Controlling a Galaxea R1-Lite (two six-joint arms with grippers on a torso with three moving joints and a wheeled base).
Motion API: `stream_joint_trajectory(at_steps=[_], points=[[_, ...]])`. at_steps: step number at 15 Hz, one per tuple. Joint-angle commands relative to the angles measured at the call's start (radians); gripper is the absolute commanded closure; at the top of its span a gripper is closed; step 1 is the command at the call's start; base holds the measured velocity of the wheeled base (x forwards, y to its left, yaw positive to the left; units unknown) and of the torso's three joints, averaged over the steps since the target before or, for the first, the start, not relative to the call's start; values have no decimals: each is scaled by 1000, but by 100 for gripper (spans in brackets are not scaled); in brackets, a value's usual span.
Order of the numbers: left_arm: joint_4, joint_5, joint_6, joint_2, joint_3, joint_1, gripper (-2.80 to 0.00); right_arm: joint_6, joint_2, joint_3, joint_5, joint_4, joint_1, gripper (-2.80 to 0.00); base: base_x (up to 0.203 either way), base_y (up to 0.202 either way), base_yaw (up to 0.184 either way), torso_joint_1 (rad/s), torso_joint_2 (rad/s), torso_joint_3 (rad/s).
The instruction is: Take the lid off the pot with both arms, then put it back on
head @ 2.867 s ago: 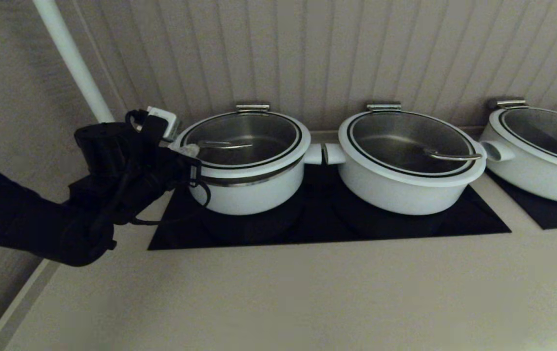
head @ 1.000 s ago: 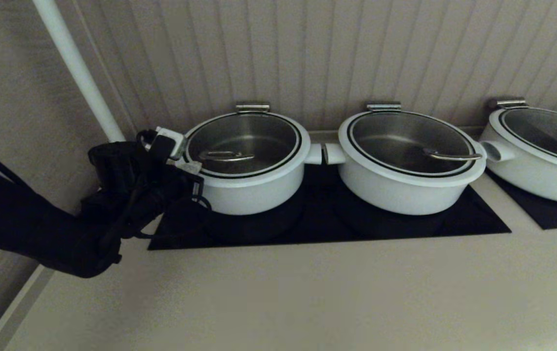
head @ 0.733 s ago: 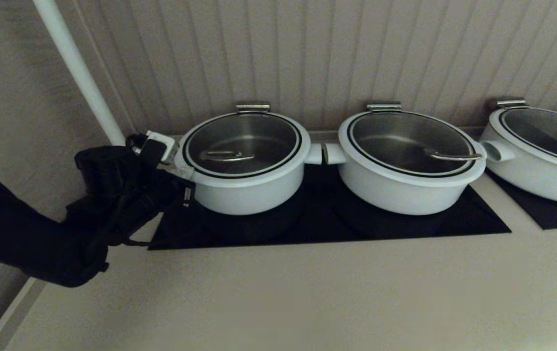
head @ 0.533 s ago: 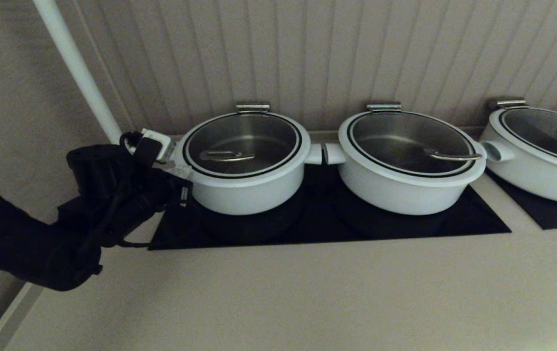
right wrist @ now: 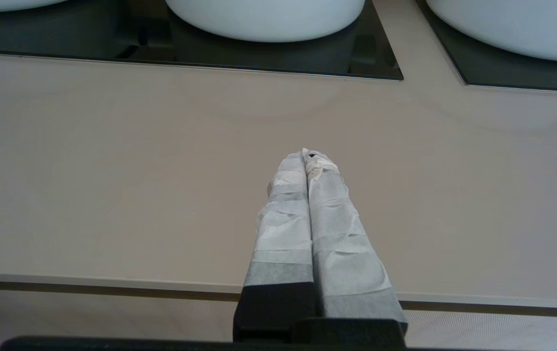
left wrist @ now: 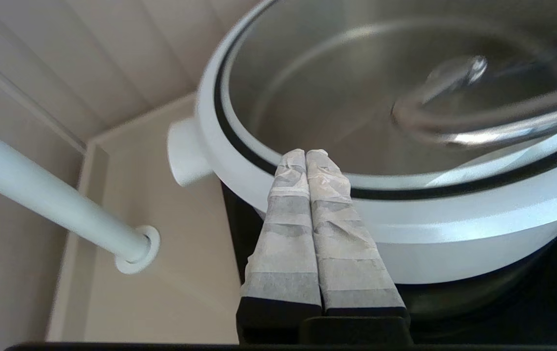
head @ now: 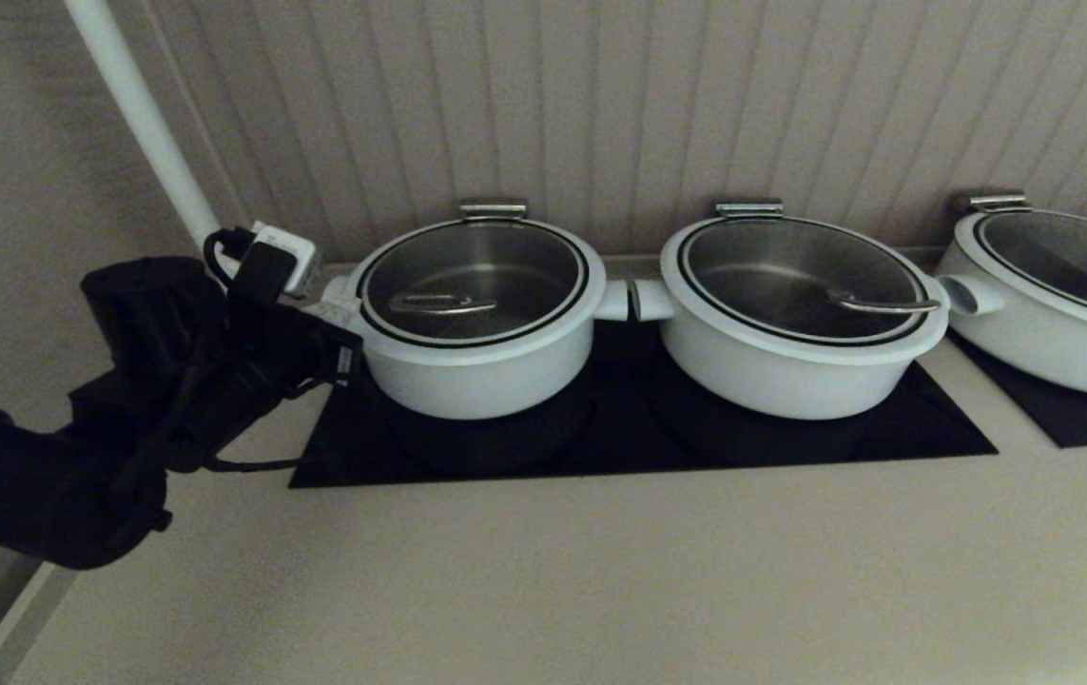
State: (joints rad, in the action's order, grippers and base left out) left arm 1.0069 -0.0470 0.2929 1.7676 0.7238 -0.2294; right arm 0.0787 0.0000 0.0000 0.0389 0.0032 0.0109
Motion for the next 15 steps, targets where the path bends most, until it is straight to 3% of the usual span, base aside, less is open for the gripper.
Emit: stream_joint_trajectory(at_steps=[1,10,15], points=[[4,-1,6,-42,1,-9,0,1,0,0,1,0,0,0,0,0,0,0,0,0],[3,7,50,-274,-5,-63,0,1,2,0,1,0,0,0,0,0,0,0,0,0],[-15,2,90,-514,-118,-80,0,1,1,0,1,0,0,0,0,0,0,0,0,0]])
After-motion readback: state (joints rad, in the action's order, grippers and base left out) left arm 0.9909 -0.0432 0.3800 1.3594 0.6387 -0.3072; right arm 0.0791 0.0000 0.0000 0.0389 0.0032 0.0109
